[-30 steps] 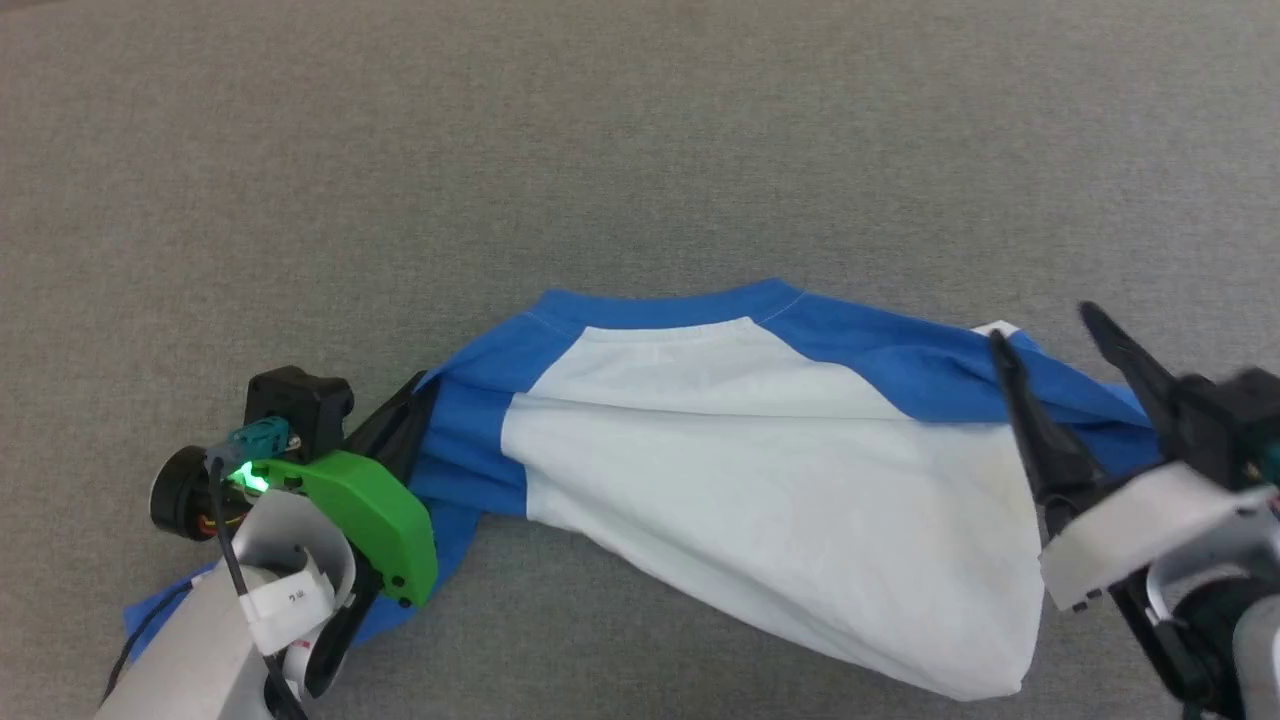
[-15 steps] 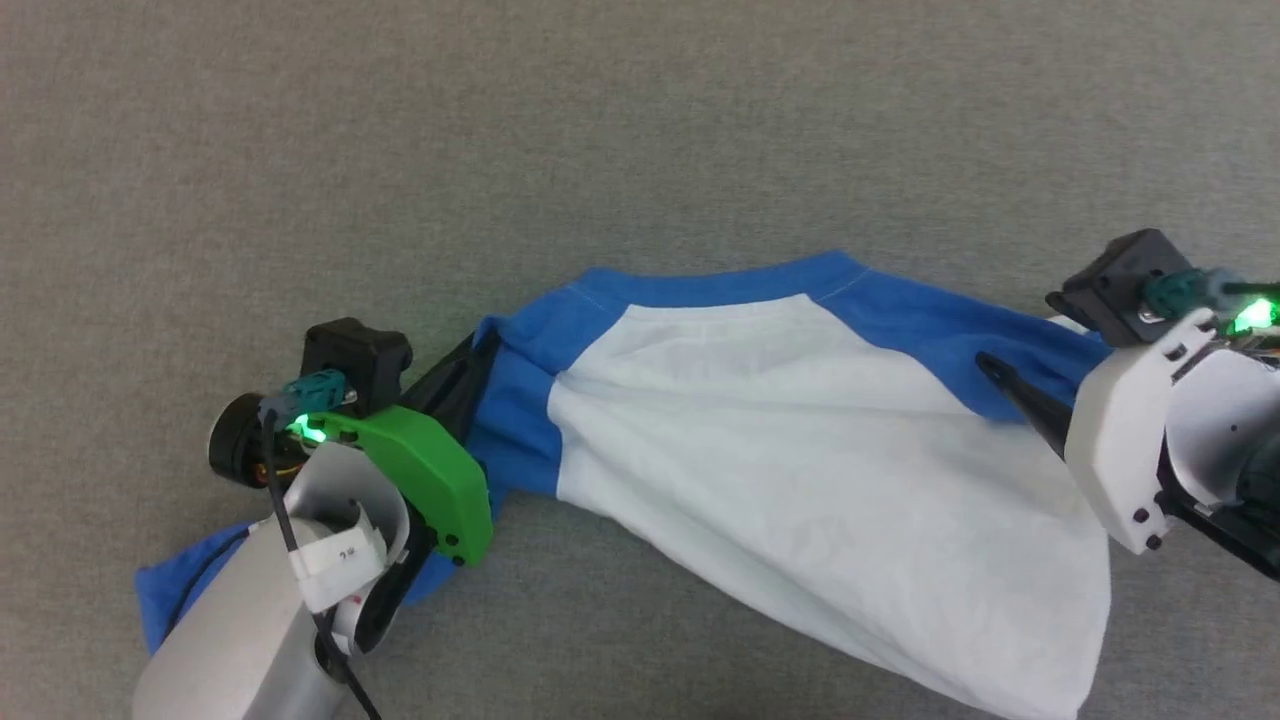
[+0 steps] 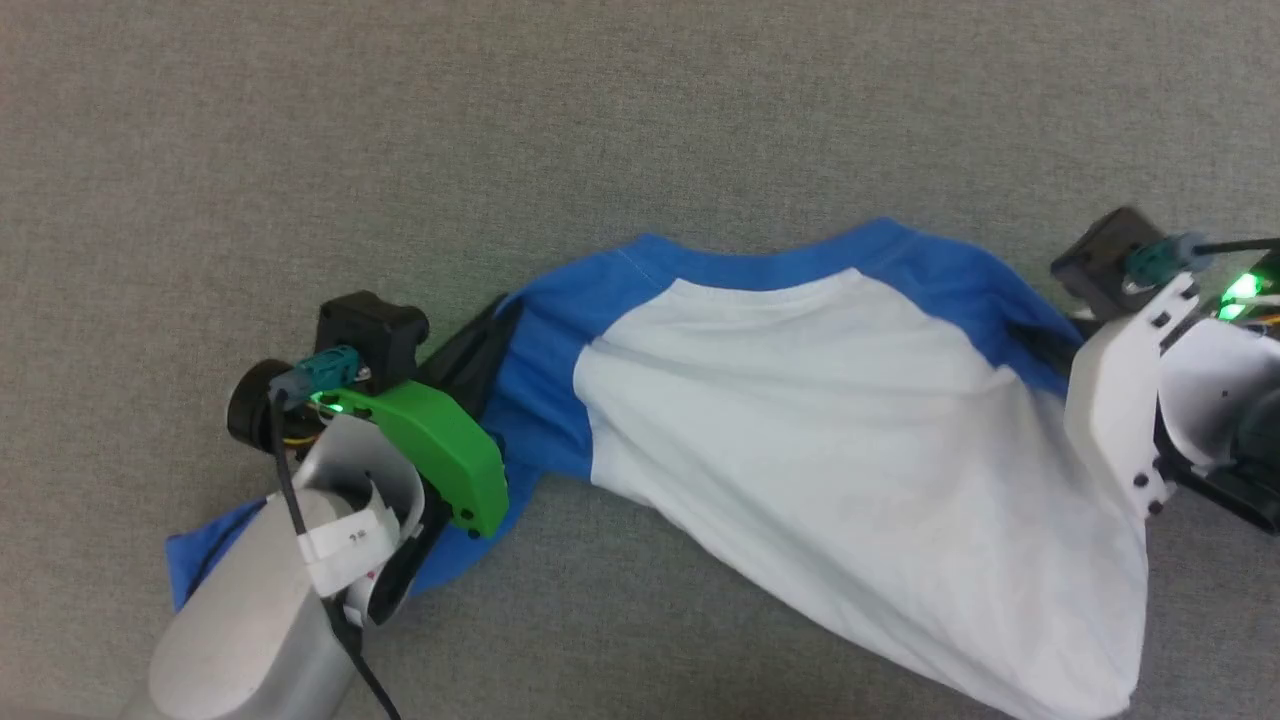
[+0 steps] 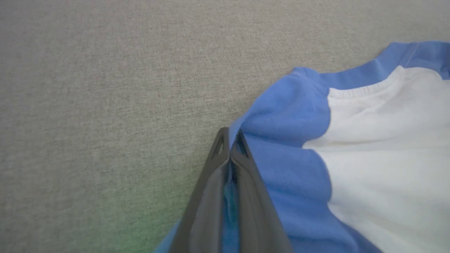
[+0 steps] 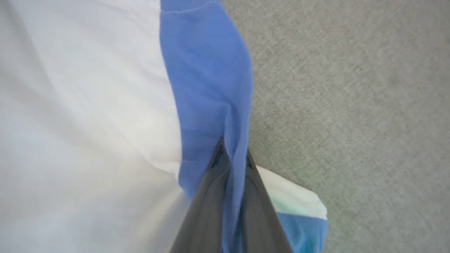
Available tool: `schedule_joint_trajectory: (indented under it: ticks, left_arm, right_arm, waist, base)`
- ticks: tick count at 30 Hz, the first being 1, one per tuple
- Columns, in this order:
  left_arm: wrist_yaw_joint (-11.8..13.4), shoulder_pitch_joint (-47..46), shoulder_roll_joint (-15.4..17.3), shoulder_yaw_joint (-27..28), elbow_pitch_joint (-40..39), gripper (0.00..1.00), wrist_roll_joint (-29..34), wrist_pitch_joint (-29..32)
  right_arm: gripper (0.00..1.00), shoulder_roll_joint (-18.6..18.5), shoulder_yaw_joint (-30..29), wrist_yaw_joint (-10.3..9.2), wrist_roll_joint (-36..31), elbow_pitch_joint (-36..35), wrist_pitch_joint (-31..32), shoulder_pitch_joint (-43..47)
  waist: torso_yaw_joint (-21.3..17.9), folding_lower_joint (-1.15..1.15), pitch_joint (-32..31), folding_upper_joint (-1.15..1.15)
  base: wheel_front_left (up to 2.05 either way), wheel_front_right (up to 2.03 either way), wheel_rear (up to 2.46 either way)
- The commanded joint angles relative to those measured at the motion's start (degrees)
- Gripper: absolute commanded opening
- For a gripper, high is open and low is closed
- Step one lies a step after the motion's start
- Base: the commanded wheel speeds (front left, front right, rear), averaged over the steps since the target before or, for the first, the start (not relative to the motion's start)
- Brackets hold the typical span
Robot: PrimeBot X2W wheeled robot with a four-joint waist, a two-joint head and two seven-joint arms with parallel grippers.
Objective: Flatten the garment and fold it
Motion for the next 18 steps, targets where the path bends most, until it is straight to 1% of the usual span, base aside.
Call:
schedule_joint_trajectory:
  ticks: [1, 4, 6, 7, 9, 12, 18]
  left_arm:
    - [0.01, -1.33, 0.01, 0.68, 0.21, 0.0, 0.63, -1.19]
    - [0.42, -2.17, 0.33, 2.01, 0.17, 0.0, 1.17, -3.76]
    - [0.83, -2.62, 0.35, 2.99, -0.25, 0.0, 1.33, -5.48]
    - [1.3, -3.13, 0.76, 4.22, -1.27, 0.0, 1.6, -7.28]
    - [1.86, -3.46, 1.13, 5.25, -2.58, 0.0, 1.68, -8.2]
    - [2.84, -4.14, 2.08, 6.45, -4.75, 0.0, 2.27, -8.42]
    - [4.45, -7.53, 4.98, 8.49, -8.97, 0.0, 4.22, -6.47]
  right_arm:
    - [0.0, 1.27, -0.95, -0.13, -1.19, 1.91, -2.74, -0.59]
    - [0.0, 4.99, -4.91, -0.13, -3.06, 2.83, -10.41, -1.28]
    - [0.0, 7.33, -7.55, -0.13, -4.09, 3.3, -14.22, -1.23]
    - [0.0, 9.71, -10.65, -0.13, -5.56, 3.11, -18.14, -0.97]
    - [0.0, 11.36, -12.87, -0.13, -6.09, 2.55, -20.16, -0.71]
    - [0.0, 12.83, -15.36, -0.13, -6.83, 1.22, -21.83, -0.9]
    - [0.0, 15.57, -18.35, -0.13, -8.11, -1.91, -22.94, -3.45]
  waist:
    - [-0.85, 0.0, -0.88, 0.0]
    - [-2.35, 0.0, -2.86, 0.0]
    - [-3.44, 0.0, -4.67, 0.0]
    - [-5.01, 0.0, -7.52, 0.0]
    - [-6.23, 0.0, -9.75, 0.0]
    - [-7.58, 0.0, -12.27, 0.0]
    - [-9.84, 0.0, -16.74, 0.0]
  base:
    - [0.0, 0.0, 0.0]
    - [0.0, 0.0, 0.0]
    - [0.0, 0.0, 0.0]
    - [0.0, 0.0, 0.0]
    - [0.0, 0.0, 0.0]
    - [0.0, 0.0, 0.0]
    - [0.0, 0.0, 0.0]
